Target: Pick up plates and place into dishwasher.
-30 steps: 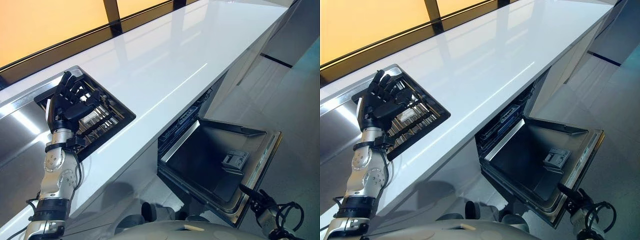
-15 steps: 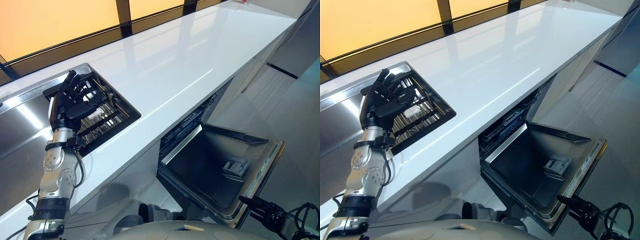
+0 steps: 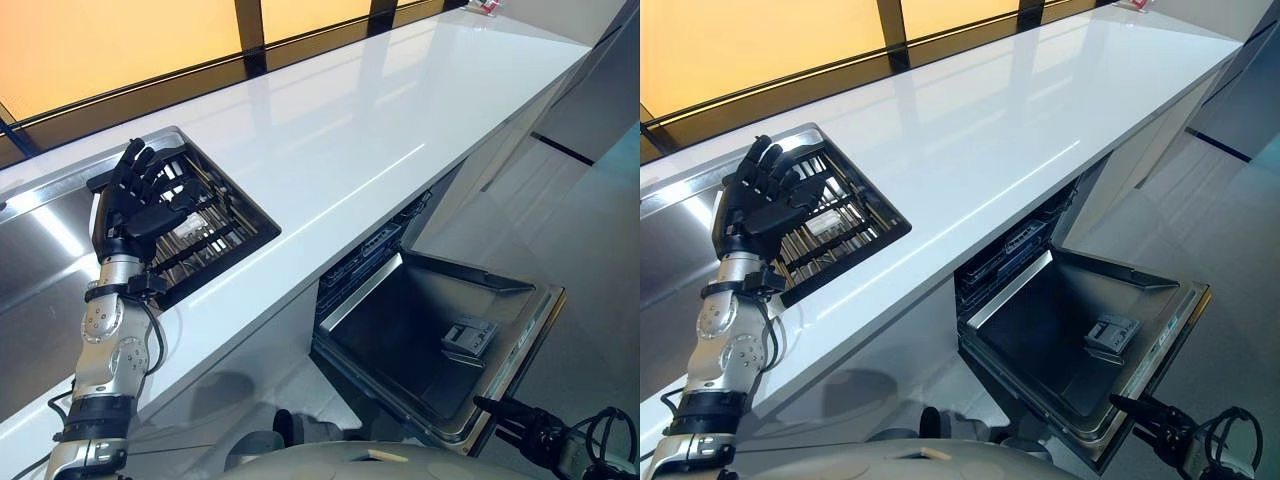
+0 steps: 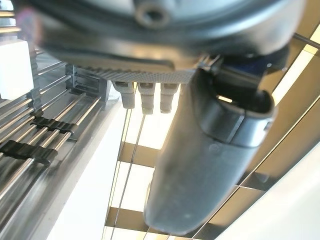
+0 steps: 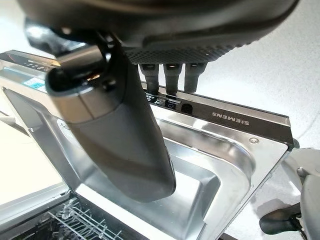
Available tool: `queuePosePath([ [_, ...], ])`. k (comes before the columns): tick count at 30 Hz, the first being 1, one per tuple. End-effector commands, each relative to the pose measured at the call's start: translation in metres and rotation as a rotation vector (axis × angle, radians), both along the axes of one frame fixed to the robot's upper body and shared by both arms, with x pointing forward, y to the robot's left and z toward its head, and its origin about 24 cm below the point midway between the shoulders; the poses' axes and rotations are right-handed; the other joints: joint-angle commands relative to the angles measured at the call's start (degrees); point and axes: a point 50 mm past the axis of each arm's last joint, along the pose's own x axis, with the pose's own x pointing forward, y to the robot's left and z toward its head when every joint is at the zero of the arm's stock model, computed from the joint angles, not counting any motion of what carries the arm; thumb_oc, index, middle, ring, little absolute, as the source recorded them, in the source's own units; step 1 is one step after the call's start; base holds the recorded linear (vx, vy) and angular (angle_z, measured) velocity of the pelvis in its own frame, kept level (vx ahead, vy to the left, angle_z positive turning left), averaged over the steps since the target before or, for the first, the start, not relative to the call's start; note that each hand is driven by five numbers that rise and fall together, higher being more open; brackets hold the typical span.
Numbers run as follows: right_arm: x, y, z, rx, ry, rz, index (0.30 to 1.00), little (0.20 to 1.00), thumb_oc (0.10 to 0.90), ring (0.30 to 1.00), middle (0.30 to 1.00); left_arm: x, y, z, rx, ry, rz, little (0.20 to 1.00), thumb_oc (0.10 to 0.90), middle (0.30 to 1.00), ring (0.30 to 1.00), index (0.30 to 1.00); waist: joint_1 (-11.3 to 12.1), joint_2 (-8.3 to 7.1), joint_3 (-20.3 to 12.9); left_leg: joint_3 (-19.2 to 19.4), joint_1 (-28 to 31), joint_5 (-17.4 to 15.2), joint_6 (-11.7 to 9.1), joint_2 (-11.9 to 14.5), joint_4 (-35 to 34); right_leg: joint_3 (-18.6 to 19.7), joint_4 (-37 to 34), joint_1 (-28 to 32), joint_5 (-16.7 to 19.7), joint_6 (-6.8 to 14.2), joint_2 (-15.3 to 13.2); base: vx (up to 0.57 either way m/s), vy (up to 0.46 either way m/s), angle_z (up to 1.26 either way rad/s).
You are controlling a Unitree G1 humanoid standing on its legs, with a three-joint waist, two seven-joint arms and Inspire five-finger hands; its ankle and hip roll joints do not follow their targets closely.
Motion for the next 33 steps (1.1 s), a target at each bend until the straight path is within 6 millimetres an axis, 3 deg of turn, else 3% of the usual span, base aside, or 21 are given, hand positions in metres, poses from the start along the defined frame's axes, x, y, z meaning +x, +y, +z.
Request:
queuePosePath([
  [1,0.117,0.098,0.016,0.269,-0.430,0.193,0.900,0.900,0.800,0.900,0.900,0.003,-0.009,0.026,0.016,-0.186,-0.027,0.900,0.800,0.900,0.900,0.900,4.01,3.73,-1.68,-2.24,2.58,-11.81,1.23,-2.68,3.99,-2.08,11.20,-7.03,-5.68,1.07,1.55,0.00,0.000,0.00],
  [8,0.118,0.098,0.018,0.302,-0.454,0.061,0.900,0.900,0.800,0.900,0.900,0.000,-0.007,0.025,0.010,-0.187,-0.012,0.900,0.800,0.900,0.900,0.900,3.52,4.08,-1.38,-1.95,2.78,-11.90,1.45,-2.67,3.96,-1.79,11.33,-7.12,-5.57,1.10,1.50,0.00,0.000,0.00],
  [13,0.110,0.115,0.014,0.604,-0.502,-0.054,0.900,0.900,0.800,0.900,0.900,-0.003,-0.004,0.022,0.008,-0.186,-0.013,0.900,0.800,0.900,0.900,0.900,3.35,4.09,-1.38,-1.77,2.86,-11.97,1.47,-2.73,3.90,-1.83,11.29,-7.14,-5.52,1.25,1.47,0.00,0.000,0.00],
  [15,0.104,0.116,0.010,0.626,-0.501,-0.084,0.900,0.900,0.800,0.900,0.900,-0.004,-0.002,0.020,0.008,-0.181,-0.017,0.900,0.800,0.900,0.900,0.900,3.28,4.08,-1.60,-1.70,2.80,-11.91,1.45,-2.75,3.80,-1.80,11.22,-7.17,-5.54,1.37,1.48,0.00,0.000,0.00],
  [18,0.100,0.112,0.006,0.593,-0.473,-0.100,0.900,0.900,0.800,0.900,0.900,-0.004,-0.002,0.020,0.008,-0.178,-0.019,0.900,0.800,0.900,0.900,0.900,3.23,4.07,-1.68,-1.66,2.89,-11.91,1.44,-2.70,3.60,-1.83,11.16,-7.17,-5.55,1.45,1.50,0.00,0.000,0.00],
  [23,0.094,0.083,0.004,0.191,-0.341,0.070,0.900,0.900,0.800,0.900,0.900,-0.001,-0.005,0.026,0.013,-0.179,-0.014,0.900,0.800,0.900,0.900,0.900,3.17,3.93,-1.27,-1.48,2.81,-11.90,1.46,-2.63,3.65,-1.59,11.06,-7.32,-5.33,1.53,1.51,0.00,0.000,0.00],
  [27,0.100,0.081,0.007,0.109,-0.317,0.141,0.900,0.900,0.800,0.900,0.900,0.000,-0.006,0.027,0.018,-0.180,-0.010,0.900,0.800,0.900,0.900,0.900,3.08,4.00,-0.77,-1.42,2.77,-11.98,1.61,-2.70,4.01,-1.34,11.39,-7.45,-5.35,1.40,1.47,0.00,0.000,0.00],
  [29,0.102,0.086,0.008,0.163,-0.327,0.146,0.900,0.900,0.800,0.900,0.900,0.000,-0.007,0.029,0.021,-0.180,-0.011,0.900,0.800,0.900,0.900,0.900,3.08,4.11,-0.59,-1.37,2.75,-11.97,1.65,-2.67,4.13,-1.36,11.54,-7.47,-5.38,1.36,1.44,0.00,0.000,0.00],
  [33,0.102,0.112,0.006,0.541,-0.423,0.012,0.900,0.900,0.800,0.900,0.900,0.000,-0.005,0.026,0.025,-0.175,-0.020,0.900,0.800,0.900,0.900,0.900,3.14,4.39,-0.64,-1.49,2.82,-12.04,1.68,-2.77,4.11,-1.63,11.71,-7.44,-5.57,1.35,1.32,0.00,0.000,0.00],
])
